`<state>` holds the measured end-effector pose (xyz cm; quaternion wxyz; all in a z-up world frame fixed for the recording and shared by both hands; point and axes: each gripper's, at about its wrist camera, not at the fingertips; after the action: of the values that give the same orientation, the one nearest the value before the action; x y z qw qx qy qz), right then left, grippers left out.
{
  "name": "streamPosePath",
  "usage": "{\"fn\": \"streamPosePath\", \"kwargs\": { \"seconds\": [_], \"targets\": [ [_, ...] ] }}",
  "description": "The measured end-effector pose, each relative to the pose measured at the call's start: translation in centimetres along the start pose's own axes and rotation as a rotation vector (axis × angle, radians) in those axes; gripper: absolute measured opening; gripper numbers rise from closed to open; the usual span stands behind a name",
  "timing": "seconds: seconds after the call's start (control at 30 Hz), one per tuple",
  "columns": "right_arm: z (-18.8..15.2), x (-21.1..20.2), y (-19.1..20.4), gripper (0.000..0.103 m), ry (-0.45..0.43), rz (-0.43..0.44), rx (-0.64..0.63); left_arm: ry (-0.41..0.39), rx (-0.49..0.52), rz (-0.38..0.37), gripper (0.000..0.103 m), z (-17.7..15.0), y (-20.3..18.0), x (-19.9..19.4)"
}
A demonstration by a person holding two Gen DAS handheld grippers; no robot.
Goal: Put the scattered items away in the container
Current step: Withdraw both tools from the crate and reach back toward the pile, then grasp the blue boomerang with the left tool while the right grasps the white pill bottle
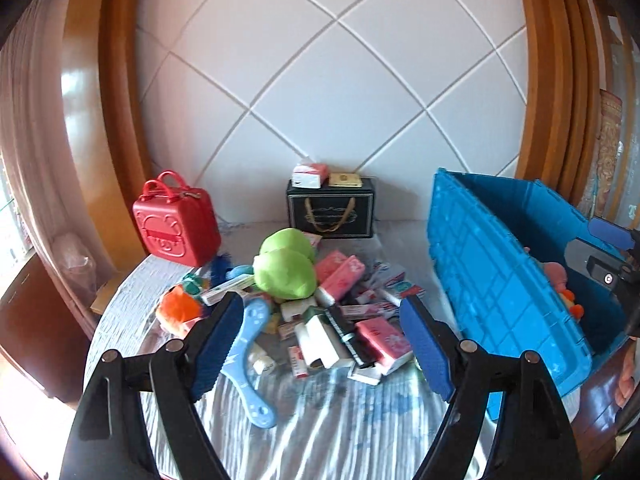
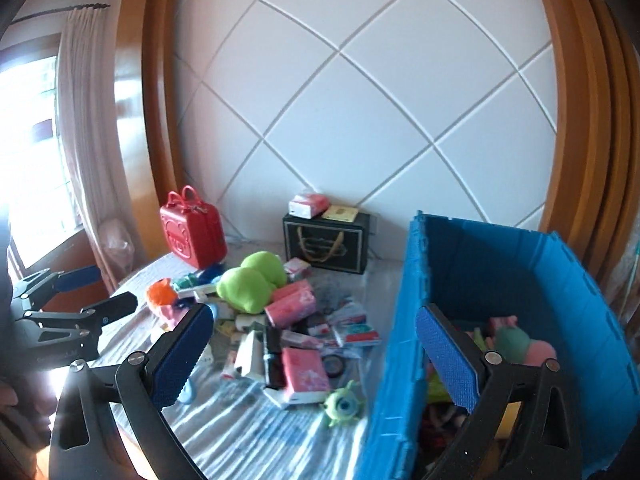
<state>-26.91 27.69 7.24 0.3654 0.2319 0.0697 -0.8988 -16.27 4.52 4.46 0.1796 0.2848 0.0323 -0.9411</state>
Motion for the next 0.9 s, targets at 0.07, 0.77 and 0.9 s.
{"fn": "streamPosePath", "kwargs": {
  "seconds": [0.07,0.77,0.9],
  "targets": [
    [-0.6,0.9,2.2,0.103,0.008,0.002,-0.011,0.019,-0.008,0.028,0.08,-0.8,2.1,1.1],
    [-9.3,23.9,4.2,0.103,0.372,0.082,0.045,0.38,-0.233,0.206,0.08,-11.9,12.0,19.1],
    [-11.7,26.3,4.5,0.103,0.433,0.101,0.069,0.447,-0.236,0.193,0.08,-14.1,12.7,22.6]
  ]
}}
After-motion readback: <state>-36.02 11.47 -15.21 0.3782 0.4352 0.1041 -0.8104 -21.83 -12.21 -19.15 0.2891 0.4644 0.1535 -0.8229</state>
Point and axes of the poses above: each gripper's, at about its wrist camera, not at the fingertips, and x roughly the way its jaws point, y to its left, z to its top, and after that the axes turned 2 degrees about z, right-handed
